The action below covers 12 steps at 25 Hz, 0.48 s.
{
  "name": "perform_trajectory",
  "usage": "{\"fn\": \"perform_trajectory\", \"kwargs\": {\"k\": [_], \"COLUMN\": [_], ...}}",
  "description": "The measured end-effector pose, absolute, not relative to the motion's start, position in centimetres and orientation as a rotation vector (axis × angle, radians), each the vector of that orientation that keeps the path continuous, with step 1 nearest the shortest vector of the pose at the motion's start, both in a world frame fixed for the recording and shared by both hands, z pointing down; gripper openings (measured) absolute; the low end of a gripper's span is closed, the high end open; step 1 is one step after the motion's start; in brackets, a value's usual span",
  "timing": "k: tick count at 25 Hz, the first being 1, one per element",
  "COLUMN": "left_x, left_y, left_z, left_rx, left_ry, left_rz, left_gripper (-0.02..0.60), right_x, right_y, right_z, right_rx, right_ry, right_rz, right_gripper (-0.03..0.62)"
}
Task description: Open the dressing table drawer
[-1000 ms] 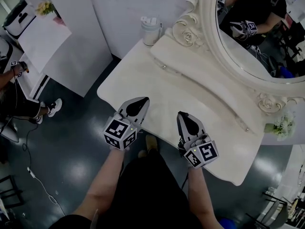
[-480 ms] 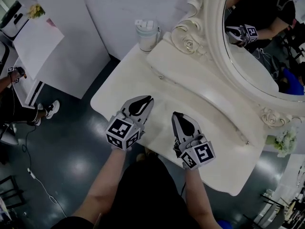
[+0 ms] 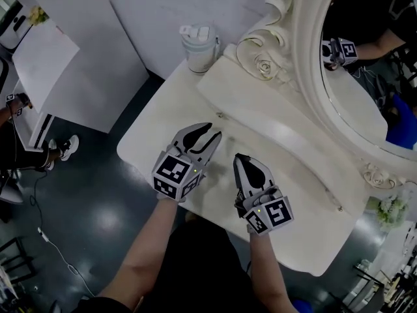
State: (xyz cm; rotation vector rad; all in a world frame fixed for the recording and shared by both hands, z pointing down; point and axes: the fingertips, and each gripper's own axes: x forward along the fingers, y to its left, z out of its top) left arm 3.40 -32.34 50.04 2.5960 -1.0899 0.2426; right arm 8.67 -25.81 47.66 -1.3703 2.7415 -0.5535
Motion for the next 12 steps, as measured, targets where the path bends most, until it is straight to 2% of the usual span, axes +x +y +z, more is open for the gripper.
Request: {"fn": "perform_trajectory", "kwargs": {"k": [3,12], "left_x": [4.0,3.7], "left_y": [-33.5,-36.2], "left_z": [50.9,53.7], "left_rx": [2.601,2.525], "left_ry": [-1.107,-1.211], "left_rz": [0.303,0.443], "left_gripper": [0.144,0.144], "right_x": [8.9,9.0], "right_y": [-26.3,-27.2], "right_z": [48.4,49.8], "right_rx": [-1.377,-1.382], "right_ry": [2.742,2.725], "right_rz": [-0.573,-0.619], "right_gripper": [0.006,0.006]}}
